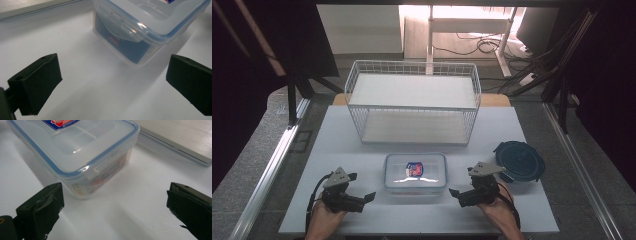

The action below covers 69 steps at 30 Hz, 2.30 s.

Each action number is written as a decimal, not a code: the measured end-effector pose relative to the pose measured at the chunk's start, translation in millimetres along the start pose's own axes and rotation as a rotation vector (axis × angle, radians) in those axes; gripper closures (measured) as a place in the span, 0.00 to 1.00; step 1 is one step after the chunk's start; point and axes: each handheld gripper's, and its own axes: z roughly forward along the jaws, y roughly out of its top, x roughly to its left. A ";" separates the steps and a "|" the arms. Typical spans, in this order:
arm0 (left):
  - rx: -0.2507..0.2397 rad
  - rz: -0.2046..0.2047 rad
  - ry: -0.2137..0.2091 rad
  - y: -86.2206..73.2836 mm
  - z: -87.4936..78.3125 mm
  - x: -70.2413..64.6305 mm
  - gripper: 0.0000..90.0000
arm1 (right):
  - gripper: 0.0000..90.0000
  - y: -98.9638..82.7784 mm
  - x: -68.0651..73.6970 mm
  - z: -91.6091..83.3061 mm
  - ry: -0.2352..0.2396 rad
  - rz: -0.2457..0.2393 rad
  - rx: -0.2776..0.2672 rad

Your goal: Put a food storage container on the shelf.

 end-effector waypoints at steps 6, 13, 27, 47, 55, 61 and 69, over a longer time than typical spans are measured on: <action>0.026 0.002 -0.042 15.3 9.4 -1.9 0.00 | 0.02 10.1 1.8 2.3 0.029 0.023 -0.020; 0.079 0.011 -0.095 37.5 23.5 -2.6 0.00 | 0.01 27.6 2.5 12.6 0.055 0.069 -0.004; 0.164 -0.084 -0.276 59.2 67.5 14.3 0.00 | 0.00 50.4 -1.0 53.1 0.156 0.128 0.135; 0.100 -0.195 -0.358 37.2 28.5 7.9 0.50 | 0.53 33.1 -8.6 19.2 0.291 0.332 0.085; 0.061 -0.187 -0.350 30.4 20.5 0.1 0.57 | 0.57 24.0 -3.9 8.9 0.313 0.318 0.058; 0.050 -0.201 -0.356 29.2 20.4 0.7 0.58 | 0.58 20.1 -7.2 10.4 0.339 0.358 0.044; 0.048 -0.238 -0.335 31.0 22.0 -0.5 0.57 | 0.59 20.2 -5.6 9.1 0.328 0.376 0.044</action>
